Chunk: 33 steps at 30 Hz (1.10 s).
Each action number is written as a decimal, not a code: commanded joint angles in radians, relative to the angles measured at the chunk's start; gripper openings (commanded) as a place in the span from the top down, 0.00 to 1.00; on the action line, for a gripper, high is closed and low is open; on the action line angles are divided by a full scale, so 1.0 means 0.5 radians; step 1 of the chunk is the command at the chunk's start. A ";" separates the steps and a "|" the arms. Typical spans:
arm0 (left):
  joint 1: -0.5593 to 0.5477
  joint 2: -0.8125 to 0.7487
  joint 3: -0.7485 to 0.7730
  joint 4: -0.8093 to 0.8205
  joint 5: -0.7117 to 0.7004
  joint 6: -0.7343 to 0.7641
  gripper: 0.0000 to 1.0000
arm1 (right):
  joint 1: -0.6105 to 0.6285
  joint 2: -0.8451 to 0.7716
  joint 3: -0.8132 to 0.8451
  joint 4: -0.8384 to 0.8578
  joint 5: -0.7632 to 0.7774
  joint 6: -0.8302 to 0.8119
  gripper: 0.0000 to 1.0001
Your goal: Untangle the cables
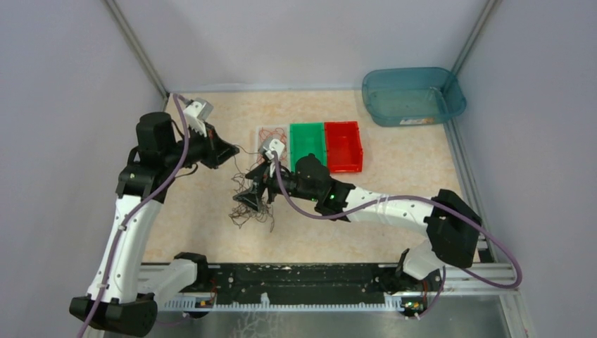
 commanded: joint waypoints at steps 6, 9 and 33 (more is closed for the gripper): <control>-0.003 0.010 0.138 -0.146 0.016 -0.018 1.00 | 0.016 0.121 0.099 0.424 0.089 0.089 0.25; -0.003 -0.027 0.136 -0.161 0.041 -0.027 1.00 | 0.013 0.119 0.053 0.547 0.149 0.110 0.26; -0.003 -0.096 0.176 -0.197 0.107 -0.023 1.00 | -0.057 0.282 0.117 0.901 0.042 0.466 0.43</control>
